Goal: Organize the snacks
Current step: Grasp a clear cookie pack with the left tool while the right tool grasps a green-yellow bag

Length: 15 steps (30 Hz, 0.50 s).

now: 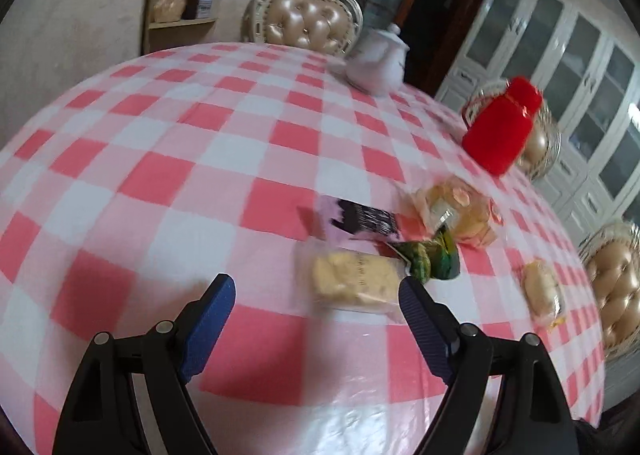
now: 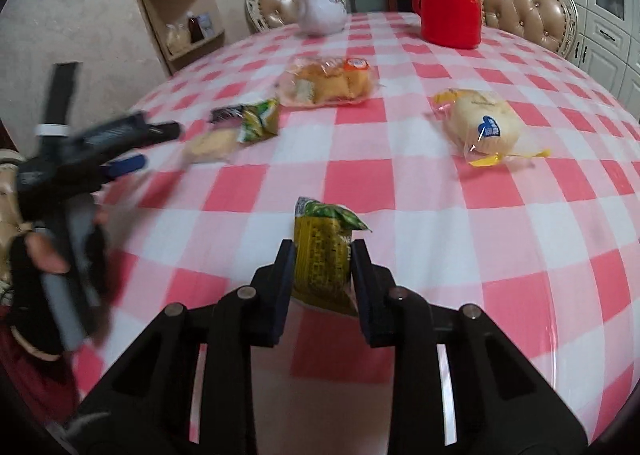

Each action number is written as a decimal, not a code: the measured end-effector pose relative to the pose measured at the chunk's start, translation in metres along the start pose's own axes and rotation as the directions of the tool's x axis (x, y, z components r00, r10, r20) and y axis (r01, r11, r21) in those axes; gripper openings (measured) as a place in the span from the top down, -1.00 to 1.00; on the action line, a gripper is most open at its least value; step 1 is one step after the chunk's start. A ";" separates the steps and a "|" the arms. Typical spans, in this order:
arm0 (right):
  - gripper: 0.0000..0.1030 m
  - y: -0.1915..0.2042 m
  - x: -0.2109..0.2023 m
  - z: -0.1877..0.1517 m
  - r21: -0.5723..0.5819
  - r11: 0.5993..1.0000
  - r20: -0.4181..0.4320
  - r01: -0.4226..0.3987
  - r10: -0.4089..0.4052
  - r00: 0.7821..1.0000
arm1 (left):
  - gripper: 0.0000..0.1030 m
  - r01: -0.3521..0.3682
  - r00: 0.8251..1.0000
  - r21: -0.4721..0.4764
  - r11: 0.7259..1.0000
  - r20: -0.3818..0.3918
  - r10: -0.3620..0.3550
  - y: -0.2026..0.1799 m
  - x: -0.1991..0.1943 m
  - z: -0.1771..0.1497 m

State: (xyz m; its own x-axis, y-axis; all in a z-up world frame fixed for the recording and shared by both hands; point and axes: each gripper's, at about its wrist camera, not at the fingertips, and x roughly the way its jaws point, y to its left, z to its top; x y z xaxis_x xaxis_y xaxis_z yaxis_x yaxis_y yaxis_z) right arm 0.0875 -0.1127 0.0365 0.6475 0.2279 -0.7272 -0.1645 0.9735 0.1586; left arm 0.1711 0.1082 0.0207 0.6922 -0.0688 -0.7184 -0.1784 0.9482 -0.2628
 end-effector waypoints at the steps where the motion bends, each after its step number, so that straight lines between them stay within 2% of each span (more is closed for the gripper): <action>1: 0.38 0.002 -0.002 0.002 -0.003 1.000 0.010 -0.009 0.009 1.000 | -0.65 -0.026 1.000 0.033 0.999 -0.008 0.026 -0.008 0.005 -0.001; 3: 0.38 0.003 -0.005 0.005 -0.005 1.000 0.022 -0.016 0.016 1.000 | -0.65 -0.088 0.995 0.135 0.987 -0.038 0.094 -0.027 0.021 -0.006; 5: 0.38 0.000 -0.008 0.007 0.020 0.999 0.025 -0.033 0.032 0.999 | -0.65 -0.103 0.992 0.185 0.977 -0.048 0.113 -0.036 0.028 -0.005; 8: 0.38 -0.004 -0.013 0.010 0.044 0.998 0.041 -0.044 0.042 0.998 | -0.65 -0.139 0.989 0.175 0.975 -0.028 0.146 -0.039 0.037 0.005; 10: 0.38 -0.005 -0.016 0.011 0.050 0.998 0.054 -0.044 0.041 0.998 | -0.66 -0.118 0.988 0.189 0.975 -0.076 0.134 -0.040 0.049 0.009; 12: 0.38 -0.006 -0.018 0.011 0.052 0.998 0.058 -0.040 0.037 0.998 | -0.62 -0.110 0.989 0.226 0.968 -0.076 0.130 -0.044 0.048 0.007; 13: 0.38 -0.007 -0.018 0.011 0.052 0.998 0.060 -0.039 0.035 0.998 | -0.39 -0.106 0.989 0.239 0.965 -0.073 0.127 -0.045 0.045 0.005; 14: 0.38 -0.006 -0.019 0.011 0.047 0.998 0.061 -0.036 0.033 0.998 | -0.04 -0.087 0.992 0.252 0.964 -0.066 0.107 -0.045 0.040 0.002; 15: 0.38 -0.005 -0.018 0.011 0.040 0.999 0.061 -0.032 0.030 0.998 | 0.22 -0.077 0.994 0.263 0.962 -0.060 0.096 -0.045 0.037 0.000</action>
State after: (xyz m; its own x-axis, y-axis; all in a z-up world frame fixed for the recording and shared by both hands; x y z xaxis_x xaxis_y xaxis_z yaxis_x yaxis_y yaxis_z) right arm 0.0848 -0.1218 0.0563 0.6865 0.2575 -0.6800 -0.1553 0.9655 0.2088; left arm 0.2043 0.0627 0.0060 0.6286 0.0042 -0.7777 -0.0414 0.9987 -0.0280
